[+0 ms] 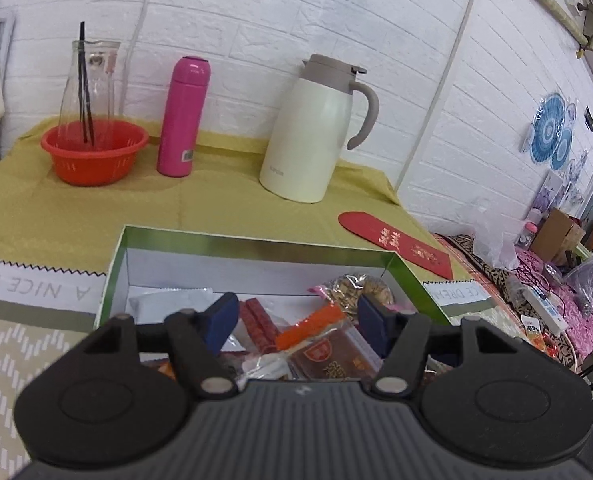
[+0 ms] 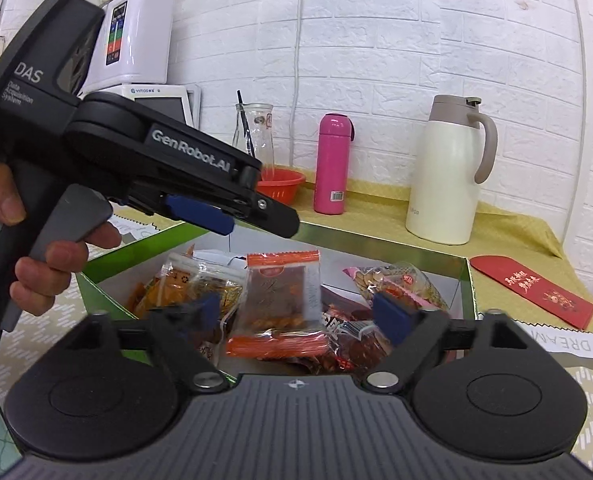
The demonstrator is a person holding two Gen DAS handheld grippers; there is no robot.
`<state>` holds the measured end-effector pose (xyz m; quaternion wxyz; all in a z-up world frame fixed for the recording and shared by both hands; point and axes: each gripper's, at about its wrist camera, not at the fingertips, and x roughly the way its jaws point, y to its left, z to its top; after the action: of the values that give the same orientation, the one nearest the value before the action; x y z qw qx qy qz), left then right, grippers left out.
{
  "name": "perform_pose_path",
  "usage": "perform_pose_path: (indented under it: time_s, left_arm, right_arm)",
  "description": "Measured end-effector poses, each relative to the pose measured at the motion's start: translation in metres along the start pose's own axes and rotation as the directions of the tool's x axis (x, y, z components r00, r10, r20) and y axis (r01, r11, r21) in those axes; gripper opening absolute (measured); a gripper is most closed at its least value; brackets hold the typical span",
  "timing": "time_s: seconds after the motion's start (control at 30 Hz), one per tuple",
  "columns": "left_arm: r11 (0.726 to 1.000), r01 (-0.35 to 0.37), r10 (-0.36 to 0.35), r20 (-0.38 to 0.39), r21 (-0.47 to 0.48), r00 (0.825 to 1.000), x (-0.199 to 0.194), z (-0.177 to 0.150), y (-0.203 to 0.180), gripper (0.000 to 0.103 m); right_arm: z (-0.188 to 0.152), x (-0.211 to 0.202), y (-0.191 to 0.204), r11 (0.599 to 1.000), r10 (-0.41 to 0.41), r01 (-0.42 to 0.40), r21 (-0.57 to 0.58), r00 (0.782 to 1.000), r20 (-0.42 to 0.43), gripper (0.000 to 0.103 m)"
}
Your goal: Organize snacks
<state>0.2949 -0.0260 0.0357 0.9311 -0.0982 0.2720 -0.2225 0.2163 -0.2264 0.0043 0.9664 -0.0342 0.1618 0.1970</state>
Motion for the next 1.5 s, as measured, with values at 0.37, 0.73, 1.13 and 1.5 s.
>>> perform_pose_path:
  time_s: [0.37,0.73,1.13,1.5]
  left_arm:
    - [0.99,-0.138,0.137,0.03,0.018,0.99,-0.032,-0.008,-0.011,0.102]
    - [0.975,-0.204,0.198,0.071,0.09,0.978,-0.103,-0.023,-0.042,0.102]
    - [0.93,-0.346,0.337,0.085,0.121,0.938,-0.158,-0.091,-0.057,0.103]
    - [0.894,-0.429,0.427,0.043,0.131,0.903,-0.168,-0.135,-0.06,0.102]
  right_arm:
    - [0.003,-0.014,0.005,0.999,-0.024,0.024,0.02,1.0,-0.015,0.103]
    - [0.023,-0.076,0.021,0.996,-0.089,0.089,0.002,0.996,-0.023,0.103]
    - [-0.011,-0.144,0.033,0.977,-0.17,0.183,0.112,0.978,-0.118,0.103]
    - [-0.039,-0.15,0.035,0.955,-0.22,0.25,0.158,0.958,-0.182,0.103]
